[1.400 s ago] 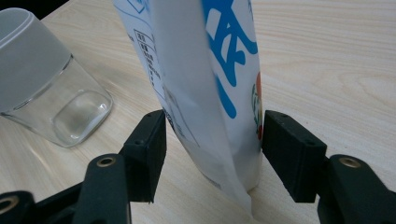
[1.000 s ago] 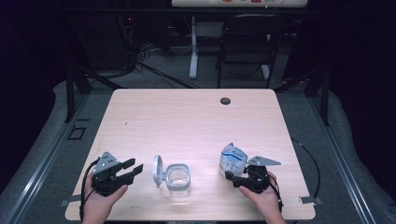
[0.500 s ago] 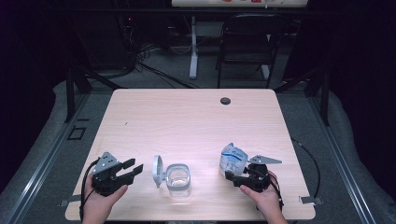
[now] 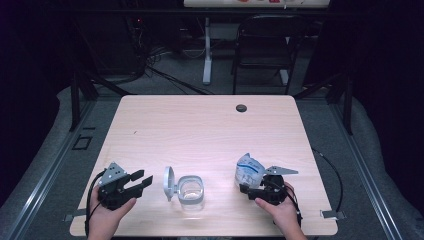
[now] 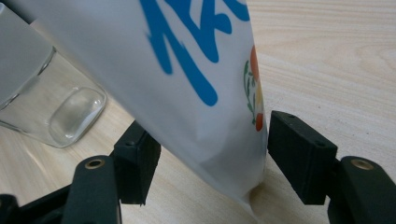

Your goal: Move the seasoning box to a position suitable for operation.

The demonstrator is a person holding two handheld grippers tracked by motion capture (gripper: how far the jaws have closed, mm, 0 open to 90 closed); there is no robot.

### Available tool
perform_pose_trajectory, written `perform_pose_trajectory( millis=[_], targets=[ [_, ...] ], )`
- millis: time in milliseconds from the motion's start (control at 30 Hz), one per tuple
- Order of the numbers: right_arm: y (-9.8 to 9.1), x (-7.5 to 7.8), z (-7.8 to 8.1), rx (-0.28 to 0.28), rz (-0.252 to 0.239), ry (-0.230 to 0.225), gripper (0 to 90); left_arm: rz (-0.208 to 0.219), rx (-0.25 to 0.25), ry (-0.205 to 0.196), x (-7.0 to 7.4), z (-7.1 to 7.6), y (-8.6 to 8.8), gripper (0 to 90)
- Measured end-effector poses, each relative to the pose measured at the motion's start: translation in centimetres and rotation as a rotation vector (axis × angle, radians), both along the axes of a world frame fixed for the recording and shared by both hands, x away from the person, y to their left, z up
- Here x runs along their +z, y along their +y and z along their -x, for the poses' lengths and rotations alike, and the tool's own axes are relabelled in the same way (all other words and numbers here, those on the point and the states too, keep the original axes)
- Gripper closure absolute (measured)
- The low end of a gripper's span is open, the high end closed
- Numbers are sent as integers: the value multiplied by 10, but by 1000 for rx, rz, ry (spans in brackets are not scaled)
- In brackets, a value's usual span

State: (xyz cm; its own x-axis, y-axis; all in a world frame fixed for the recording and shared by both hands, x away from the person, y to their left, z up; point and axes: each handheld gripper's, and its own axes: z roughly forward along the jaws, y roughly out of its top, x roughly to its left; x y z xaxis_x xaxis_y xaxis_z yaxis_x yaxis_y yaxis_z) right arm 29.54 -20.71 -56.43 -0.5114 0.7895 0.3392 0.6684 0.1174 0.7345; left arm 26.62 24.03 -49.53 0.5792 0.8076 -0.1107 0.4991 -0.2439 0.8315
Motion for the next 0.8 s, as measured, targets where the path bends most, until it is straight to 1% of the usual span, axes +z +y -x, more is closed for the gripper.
perform_pose_trajectory(
  millis=[167, 200, 233, 300, 333, 367, 467, 567, 667, 700, 800],
  targets=[
    [2, -2, -2, 2, 4, 6, 346, 0, 0, 0, 0, 0, 0, 579],
    [1, -3, -2, 1, 27, 8, 346, 0, 0, 0, 0, 0, 0, 579],
    [2, -3, -2, 2, 18, 6, 346, 0, 0, 0, 0, 0, 0, 579],
    [3, -4, -2, 6, 23, 8, 346, -1, 0, 0, 0, 0, 0, 578],
    [3, -4, -2, 2, 38, 7, 347, 0, 0, 0, 0, 0, 0, 578],
    [4, -5, -3, 3, 21, 3, 347, 0, 0, 0, 0, 0, 0, 579],
    [4, -7, -3, 0, 18, 6, 347, 1, 1, -1, 0, 0, 0, 578],
    [5, -12, -3, -1, 42, 30, 354, 0, 1, -2, 0, 0, 0, 579],
    [5, -18, -3, -1, 47, 44, 362, -1, 1, -1, 0, 0, 0, 578],
    [5, -18, -3, -2, 45, 38, 362, -1, 1, 0, 0, 0, 0, 579],
    [5, -18, -3, 2, 47, 38, 362, -6, -3, 2, 0, 0, 0, 578]
  ],
)
